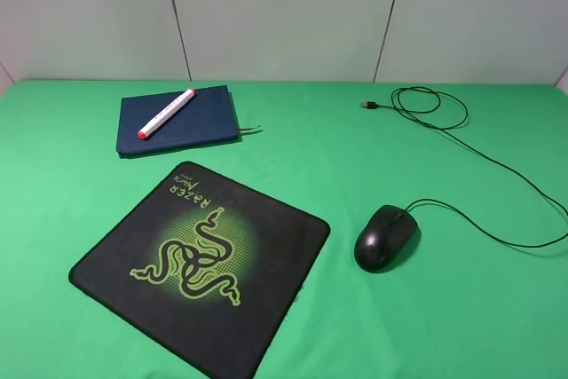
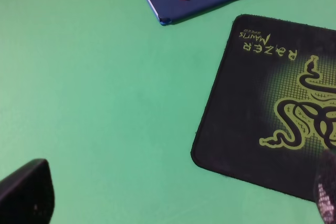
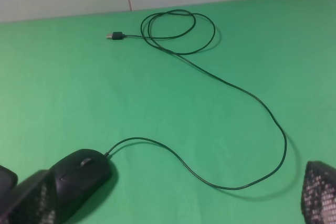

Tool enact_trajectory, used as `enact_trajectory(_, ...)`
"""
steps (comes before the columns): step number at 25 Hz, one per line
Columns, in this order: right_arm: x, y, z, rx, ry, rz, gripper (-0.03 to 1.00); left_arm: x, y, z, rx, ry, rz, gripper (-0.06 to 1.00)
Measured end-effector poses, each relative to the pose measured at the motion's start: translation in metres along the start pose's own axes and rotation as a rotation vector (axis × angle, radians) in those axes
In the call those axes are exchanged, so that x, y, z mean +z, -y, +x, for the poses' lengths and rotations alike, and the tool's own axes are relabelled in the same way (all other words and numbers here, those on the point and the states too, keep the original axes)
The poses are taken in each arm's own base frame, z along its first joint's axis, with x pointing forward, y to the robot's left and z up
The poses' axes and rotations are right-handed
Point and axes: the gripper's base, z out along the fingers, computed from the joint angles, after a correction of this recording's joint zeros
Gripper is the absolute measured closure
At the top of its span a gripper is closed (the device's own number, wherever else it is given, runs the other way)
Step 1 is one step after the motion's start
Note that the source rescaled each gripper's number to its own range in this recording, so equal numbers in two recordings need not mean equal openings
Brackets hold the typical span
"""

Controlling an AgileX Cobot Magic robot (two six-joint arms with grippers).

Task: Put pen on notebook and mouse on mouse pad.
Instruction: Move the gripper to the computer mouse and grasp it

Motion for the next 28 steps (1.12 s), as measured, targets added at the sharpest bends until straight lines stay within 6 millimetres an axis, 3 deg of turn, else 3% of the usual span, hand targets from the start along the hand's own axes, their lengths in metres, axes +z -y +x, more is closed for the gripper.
enact_trajectory(14,0.001,0.0,-0.004,0.004,-0.015,-0.005,-0.03,0.0,0.0,0.0,0.0,0.0,0.0,-0.06)
enact_trajectory(17,0.01,0.0,-0.02,0.011,-0.074,-0.006,-0.03,0.0,0.0,0.0,-0.001,0.0,0.0,-0.06)
enact_trajectory(28,0.074,0.0,-0.098,-0.007,-0.3,-0.033,-0.03,0.0,0.0,0.0,-0.001,0.0,0.0,-0.06)
